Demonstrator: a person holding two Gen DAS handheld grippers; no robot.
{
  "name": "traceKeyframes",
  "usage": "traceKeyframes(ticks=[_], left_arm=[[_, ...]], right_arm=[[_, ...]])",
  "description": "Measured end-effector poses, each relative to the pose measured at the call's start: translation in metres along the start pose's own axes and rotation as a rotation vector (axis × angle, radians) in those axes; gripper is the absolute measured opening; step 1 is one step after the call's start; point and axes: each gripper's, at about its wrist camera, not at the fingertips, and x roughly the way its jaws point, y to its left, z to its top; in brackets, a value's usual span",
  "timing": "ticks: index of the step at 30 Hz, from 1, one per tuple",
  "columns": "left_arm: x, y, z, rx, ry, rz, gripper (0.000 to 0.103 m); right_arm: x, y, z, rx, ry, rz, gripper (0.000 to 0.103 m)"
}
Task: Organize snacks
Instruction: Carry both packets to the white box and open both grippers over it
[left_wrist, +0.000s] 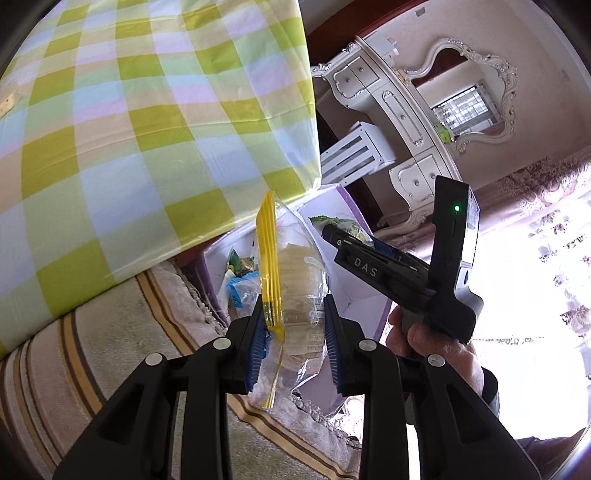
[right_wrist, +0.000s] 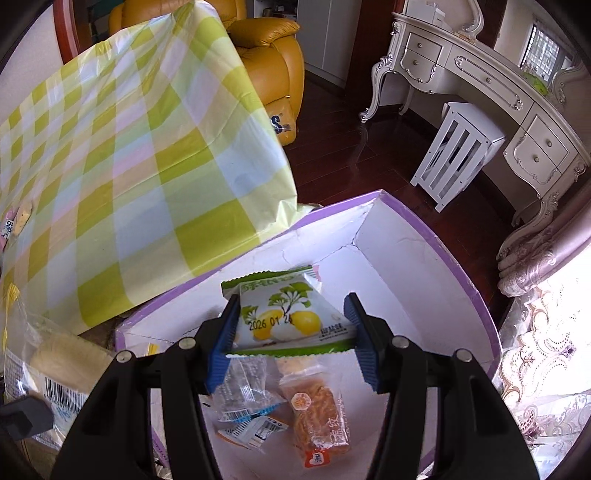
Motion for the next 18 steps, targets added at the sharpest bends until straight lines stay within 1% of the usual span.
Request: traceKeyframes(ticks=[5,6,7,8,9,11,13,16,18], left_arm=[[0.017,-0.011,-0.004,0.041,0.075,-0.016,0.029],[0.02,-0.013,-0.005,0.043,0.087,-0.021,0.034],[0.023,-0.013,-0.005,0.046,0.099,-0.021,0.041],[0.025,-0.013,-0.004,0.049,0.103,-0.017,0.054],[0.024,-0.013,-0.004,0.052,0.099,-0.017,0.062],[0.022,-0.012,-0.005,0.051,0.088,-0.024,0.068],[0.017,-0.01,-0.006,0.045,0.076,-0.032,0.07],[0.009,-0.005,-0.005,0.026,0.054,-0.04,0.07],[0.002,-0.002,-0.005,0.023,0.031,-0.02,0.071]], right_arm=[[0.003,-0.015,0.0,0.036,0.014,-0.036,0.057],[0.004,-0.017,0.0,0.047,0.019,-0.045,0.058],[0.004,-0.019,0.0,0.055,0.025,-0.053,0.059],[0.005,-0.021,0.0,0.062,0.032,-0.06,0.062],[0.004,-0.023,0.0,0.069,0.035,-0.062,0.065],[0.003,-0.023,0.001,0.078,0.037,-0.072,0.077],[0.003,-0.02,0.001,0.077,0.042,-0.081,0.077],[-0.001,-0.01,0.003,0.069,0.044,-0.067,0.077],[-0.005,0.0,0.006,0.055,0.035,-0.06,0.077]])
